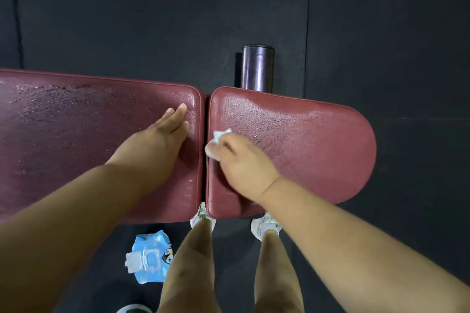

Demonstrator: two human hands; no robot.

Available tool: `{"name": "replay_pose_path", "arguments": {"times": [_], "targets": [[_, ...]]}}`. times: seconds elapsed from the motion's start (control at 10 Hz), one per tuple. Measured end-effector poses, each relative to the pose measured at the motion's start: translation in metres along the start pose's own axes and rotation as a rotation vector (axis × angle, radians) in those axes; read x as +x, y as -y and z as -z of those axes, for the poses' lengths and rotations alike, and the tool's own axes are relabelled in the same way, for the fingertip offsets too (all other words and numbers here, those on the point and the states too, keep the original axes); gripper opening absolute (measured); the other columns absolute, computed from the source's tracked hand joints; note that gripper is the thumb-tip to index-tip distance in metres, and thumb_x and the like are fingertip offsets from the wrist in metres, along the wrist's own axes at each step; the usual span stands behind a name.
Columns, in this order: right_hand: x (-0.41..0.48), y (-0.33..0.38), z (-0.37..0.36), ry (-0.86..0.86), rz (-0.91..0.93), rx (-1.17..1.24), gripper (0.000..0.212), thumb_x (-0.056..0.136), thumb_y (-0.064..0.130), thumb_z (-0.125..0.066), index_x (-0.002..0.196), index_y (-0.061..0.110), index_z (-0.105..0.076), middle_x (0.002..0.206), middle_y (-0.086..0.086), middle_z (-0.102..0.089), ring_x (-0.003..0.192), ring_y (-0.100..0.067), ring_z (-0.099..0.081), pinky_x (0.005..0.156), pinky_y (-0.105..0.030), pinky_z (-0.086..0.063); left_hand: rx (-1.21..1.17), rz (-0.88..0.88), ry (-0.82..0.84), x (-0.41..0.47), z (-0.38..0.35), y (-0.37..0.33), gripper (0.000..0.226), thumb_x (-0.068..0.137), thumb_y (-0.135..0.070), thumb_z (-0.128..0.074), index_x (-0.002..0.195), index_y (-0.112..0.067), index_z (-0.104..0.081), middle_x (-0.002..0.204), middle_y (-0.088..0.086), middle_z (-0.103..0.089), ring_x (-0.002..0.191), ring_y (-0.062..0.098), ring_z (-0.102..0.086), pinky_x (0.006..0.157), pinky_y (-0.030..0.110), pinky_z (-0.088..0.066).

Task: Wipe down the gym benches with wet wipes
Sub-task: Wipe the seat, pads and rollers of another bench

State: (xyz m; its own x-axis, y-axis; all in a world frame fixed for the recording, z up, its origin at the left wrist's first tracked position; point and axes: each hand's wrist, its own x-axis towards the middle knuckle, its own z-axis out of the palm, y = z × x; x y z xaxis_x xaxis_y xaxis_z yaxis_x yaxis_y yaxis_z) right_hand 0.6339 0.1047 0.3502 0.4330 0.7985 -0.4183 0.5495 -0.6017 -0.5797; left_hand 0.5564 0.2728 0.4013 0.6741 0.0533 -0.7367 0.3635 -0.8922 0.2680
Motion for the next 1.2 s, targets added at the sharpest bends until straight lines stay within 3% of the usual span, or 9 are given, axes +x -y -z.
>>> {"name": "replay_pose_path", "arguments": {"times": [0.2,0.3,0.4,0.5,0.7,0.8,0.9,1.0,1.2], "targets": [[0.005,-0.066,0.049,-0.604,-0.595,-0.011,0.023,0.091,0.005,-0.045,0.098,0.013,-0.066,0.109,-0.015,-0.056,0.083,-0.014,-0.044,0.081,-0.012,-0.035,0.020,-0.025,-0.014,0.001,-0.003,0.001,0.063,0.091,0.004,-0.028,0.148,-0.019,-0.015,0.156,-0.007,0.017,0.145,0.010,0.004,0.104,0.031,-0.037],[-0.005,-0.043,0.027,-0.565,-0.592,-0.046,0.028,0.088,-0.001,-0.050,0.112,0.004,-0.064,0.115,-0.019,-0.053,0.093,-0.025,-0.052,0.084,-0.016,-0.032,0.022,-0.065,-0.063,0.004,-0.010,-0.009,0.064,0.090,0.005,-0.025,0.149,-0.016,-0.015,0.157,-0.006,0.010,0.145,0.011,0.005,0.104,0.032,-0.037],[-0.028,-0.004,-0.009,-0.005,-0.085,0.060,0.021,0.096,0.020,-0.044,0.107,0.015,-0.061,0.126,-0.009,-0.056,0.116,-0.030,-0.051,0.096,-0.035,-0.040,0.019,-0.198,-0.198,0.011,-0.030,-0.015,0.061,0.083,0.008,-0.040,0.143,-0.004,-0.034,0.157,0.004,-0.017,0.143,0.022,-0.022,0.090,0.044,-0.052],[-0.036,-0.039,0.028,0.004,0.043,-0.127,0.022,0.100,0.035,-0.043,0.102,0.019,-0.058,0.092,-0.001,-0.057,0.083,-0.018,-0.054,0.070,-0.028,-0.033,0.076,-0.297,-0.271,0.012,-0.038,-0.021,0.067,0.053,0.019,-0.071,0.117,0.006,-0.058,0.138,0.019,-0.048,0.107,0.035,-0.063,0.044,0.036,-0.052],[-0.040,-0.129,0.062,-0.718,-0.860,0.045,0.032,0.096,0.013,-0.048,0.125,0.011,-0.060,0.119,-0.013,-0.049,0.099,-0.026,-0.057,0.088,-0.015,-0.034,0.051,-0.380,-0.342,0.025,-0.046,-0.041,0.078,0.054,0.020,-0.062,0.127,0.002,-0.044,0.143,0.019,-0.038,0.120,0.037,-0.052,0.055,0.041,-0.058],[-0.044,-0.097,0.031,-0.730,-0.742,0.080,0.032,0.091,0.005,-0.054,0.122,0.004,-0.061,0.114,-0.018,-0.051,0.086,-0.018,-0.051,0.086,-0.014,-0.034,0.069,-0.361,-0.281,0.033,-0.045,-0.052,0.066,0.058,0.020,-0.054,0.123,0.007,-0.053,0.139,0.024,-0.045,0.118,0.039,-0.053,0.054,0.040,-0.056],[-0.067,-0.049,-0.011,-0.148,-0.222,0.019,0.025,0.095,0.023,-0.045,0.114,0.014,-0.059,0.110,-0.008,-0.056,0.100,-0.024,-0.055,0.078,-0.018,-0.035,0.090,-0.284,-0.240,0.033,-0.048,-0.066,0.063,0.075,0.011,-0.033,0.137,0.009,-0.037,0.151,0.023,-0.023,0.135,0.036,-0.033,0.078,0.040,-0.055],[-0.079,-0.064,0.015,0.048,0.049,-0.088,0.029,0.098,0.051,-0.036,0.085,0.032,-0.054,0.093,0.011,-0.060,0.090,-0.010,-0.058,0.074,-0.027,-0.036,0.215,-0.203,0.005,0.033,-0.041,-0.075,0.063,0.092,0.004,-0.022,0.148,-0.004,0.007,0.154,0.011,0.024,0.145,0.024,0.009,0.112,0.028,-0.029],[-0.080,-0.166,0.074,-0.625,-0.886,-0.060,0.028,0.097,0.014,-0.043,0.117,0.010,-0.063,0.115,-0.013,-0.053,0.097,-0.026,-0.054,0.086,-0.021,-0.034,0.169,-0.121,-0.009,0.033,-0.040,-0.084,0.065,0.089,0.008,-0.027,0.149,-0.003,-0.004,0.156,0.011,0.016,0.145,0.028,0.002,0.107,0.033,-0.035]]}}
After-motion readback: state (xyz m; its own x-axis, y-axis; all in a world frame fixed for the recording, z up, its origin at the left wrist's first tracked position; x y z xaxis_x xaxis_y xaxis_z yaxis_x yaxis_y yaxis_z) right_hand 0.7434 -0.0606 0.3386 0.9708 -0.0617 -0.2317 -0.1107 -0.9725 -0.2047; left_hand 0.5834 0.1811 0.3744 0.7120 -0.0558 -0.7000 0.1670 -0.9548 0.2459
